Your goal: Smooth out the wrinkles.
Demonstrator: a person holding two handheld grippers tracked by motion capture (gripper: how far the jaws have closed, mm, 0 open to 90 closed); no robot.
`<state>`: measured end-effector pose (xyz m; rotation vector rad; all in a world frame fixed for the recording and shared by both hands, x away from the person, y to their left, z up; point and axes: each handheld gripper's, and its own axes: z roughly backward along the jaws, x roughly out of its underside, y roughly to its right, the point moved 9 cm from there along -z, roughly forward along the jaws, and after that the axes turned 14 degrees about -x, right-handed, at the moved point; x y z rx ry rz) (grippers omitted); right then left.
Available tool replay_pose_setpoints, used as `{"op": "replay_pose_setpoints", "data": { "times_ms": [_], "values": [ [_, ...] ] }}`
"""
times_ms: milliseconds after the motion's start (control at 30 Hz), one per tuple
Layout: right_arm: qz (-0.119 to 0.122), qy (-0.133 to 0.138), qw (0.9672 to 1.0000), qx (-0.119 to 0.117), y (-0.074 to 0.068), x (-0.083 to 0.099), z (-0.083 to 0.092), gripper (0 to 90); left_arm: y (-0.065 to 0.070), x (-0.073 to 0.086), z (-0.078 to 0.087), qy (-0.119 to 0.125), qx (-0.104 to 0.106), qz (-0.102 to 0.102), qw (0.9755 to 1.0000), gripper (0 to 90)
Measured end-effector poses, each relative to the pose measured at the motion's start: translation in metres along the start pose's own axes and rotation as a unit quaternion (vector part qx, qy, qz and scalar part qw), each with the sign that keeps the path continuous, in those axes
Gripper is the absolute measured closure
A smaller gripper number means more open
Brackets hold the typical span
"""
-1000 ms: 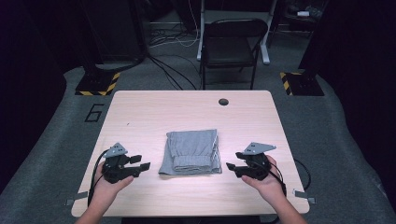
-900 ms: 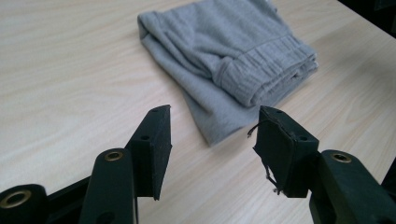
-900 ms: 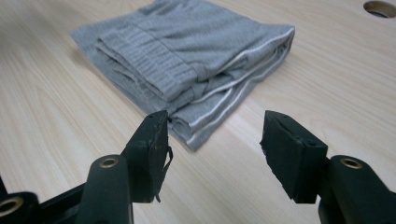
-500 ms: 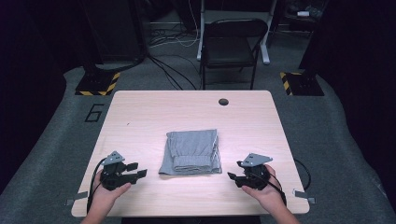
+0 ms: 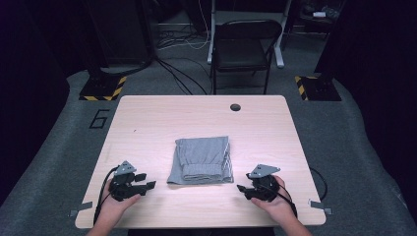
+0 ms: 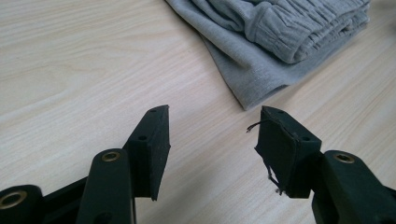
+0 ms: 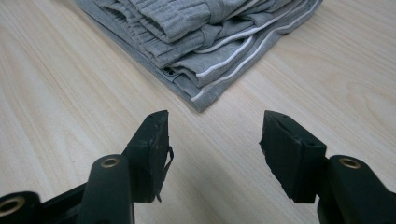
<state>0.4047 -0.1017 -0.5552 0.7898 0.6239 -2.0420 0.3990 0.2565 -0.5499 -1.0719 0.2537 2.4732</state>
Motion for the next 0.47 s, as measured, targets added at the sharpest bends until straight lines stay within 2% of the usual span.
{"op": "replay_pose_setpoints", "data": {
  "times_ms": [100, 167, 200, 267, 300, 333, 367, 400, 433, 467],
  "values": [
    [0.006, -0.001, 1.0000, 0.001, 0.000, 0.000, -0.001, 41.4, 0.004, 0.001, -0.003, -0.005, 0.003, -0.017, 0.9998, 43.7],
    [0.008, -0.004, 0.9999, 0.005, 0.001, 0.001, -0.002, 41.3, 0.008, 0.000, -0.006, -0.005, 0.006, -0.022, 0.9997, 43.5],
    [0.007, -0.005, 1.0000, 0.005, 0.001, 0.001, -0.002, 41.3, 0.008, 0.001, -0.006, -0.013, 0.008, -0.030, 0.9994, 43.4],
    [-0.003, -0.005, 1.0000, 0.005, 0.001, 0.002, -0.003, 41.3, 0.011, 0.000, -0.007, -0.011, 0.013, -0.029, 0.9994, 43.4],
    [0.000, -0.005, 1.0000, 0.006, 0.003, 0.003, -0.002, 41.3, 0.012, 0.000, -0.007, -0.013, 0.017, -0.032, 0.9993, 43.2],
    [0.003, -0.006, 1.0000, 0.006, 0.004, 0.003, -0.002, 41.3, 0.014, 0.000, -0.008, -0.011, 0.018, -0.023, 0.9995, 43.2],
    [0.000, -0.006, 1.0000, 0.007, 0.004, 0.004, -0.001, 41.3, 0.015, -0.001, -0.008, -0.010, 0.017, -0.022, 0.9996, 43.1],
    [-0.003, -0.006, 1.0000, 0.006, 0.005, 0.004, -0.001, 41.4, 0.014, -0.001, -0.008, -0.011, 0.020, -0.030, 0.9993, 43.1],
    [-0.008, -0.002, 0.9999, 0.007, 0.005, 0.004, -0.002, 41.3, 0.014, -0.001, -0.008, -0.014, 0.021, -0.029, 0.9992, 43.0],
    [-0.004, -0.002, 1.0000, 0.006, 0.006, 0.004, -0.001, 41.3, 0.014, -0.002, -0.009, -0.014, 0.020, -0.023, 0.9995, 42.9]
  ]
}}
